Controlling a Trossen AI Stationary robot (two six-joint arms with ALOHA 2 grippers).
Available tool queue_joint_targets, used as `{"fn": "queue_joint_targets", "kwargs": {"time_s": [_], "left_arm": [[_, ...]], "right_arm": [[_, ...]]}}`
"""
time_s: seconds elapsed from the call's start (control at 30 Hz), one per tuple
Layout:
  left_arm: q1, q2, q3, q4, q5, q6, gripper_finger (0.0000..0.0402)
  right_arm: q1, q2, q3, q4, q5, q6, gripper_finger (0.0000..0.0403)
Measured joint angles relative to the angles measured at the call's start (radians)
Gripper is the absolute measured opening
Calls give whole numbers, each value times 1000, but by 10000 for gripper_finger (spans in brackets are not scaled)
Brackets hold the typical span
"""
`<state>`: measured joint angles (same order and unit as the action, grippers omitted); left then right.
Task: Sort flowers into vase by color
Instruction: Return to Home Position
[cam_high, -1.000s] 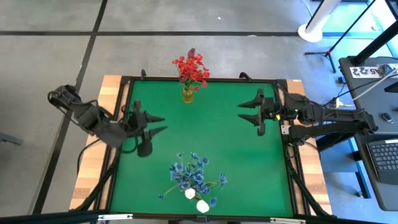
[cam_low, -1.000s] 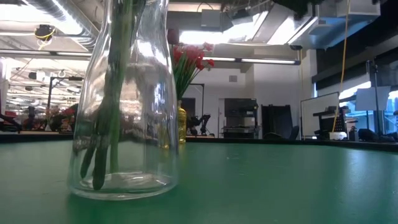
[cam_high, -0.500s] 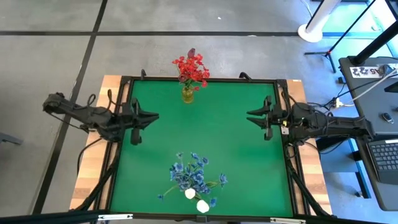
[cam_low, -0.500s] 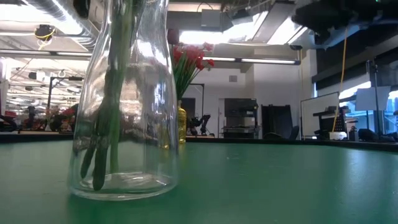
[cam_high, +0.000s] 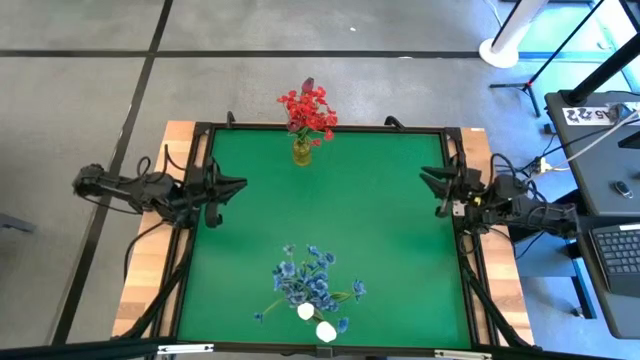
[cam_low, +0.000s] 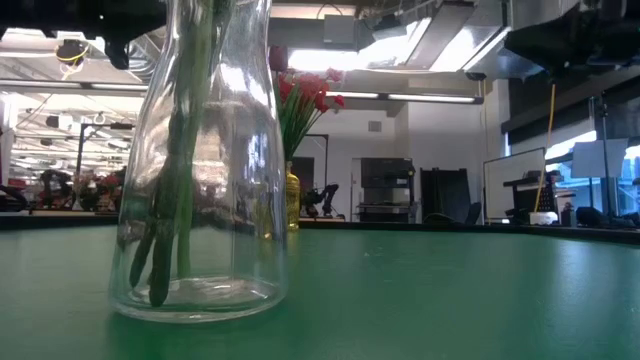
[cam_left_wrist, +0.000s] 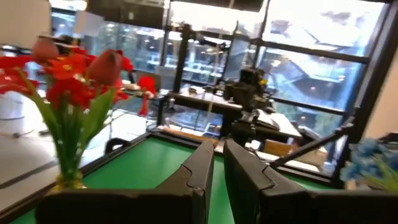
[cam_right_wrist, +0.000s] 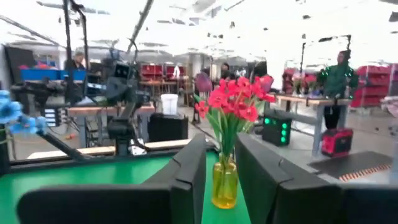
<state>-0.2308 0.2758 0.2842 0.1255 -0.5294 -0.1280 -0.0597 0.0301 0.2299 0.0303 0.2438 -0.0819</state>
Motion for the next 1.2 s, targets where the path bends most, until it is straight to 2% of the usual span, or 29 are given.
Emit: {"fn": "queue_joint_targets", "kwargs": {"time_s": [0.1, 0.27, 0.47, 0.73, 0.87, 1.2], "left_arm": [[18, -42, -39, 3, 61, -2, 34], [37, -97, -132, 19, 101, -54, 34], [36, -121, -276, 180, 131, -75, 34], [36, -120, -277, 145, 123, -87, 34], [36, -119, -277, 144, 47, -45, 34], [36, -119, -277, 145, 38, -45, 34]], "right_arm": [[0, -27, -23, -8, -19, -2, 80], [0, -1, -87, -36, -26, 26, 67], [0, -5, -181, -26, -54, 51, 50], [0, -7, -217, 26, -47, 47, 16], [0, -7, -218, 32, 24, -4, 4], [0, -7, -220, 31, 8, -29, 20]]}}
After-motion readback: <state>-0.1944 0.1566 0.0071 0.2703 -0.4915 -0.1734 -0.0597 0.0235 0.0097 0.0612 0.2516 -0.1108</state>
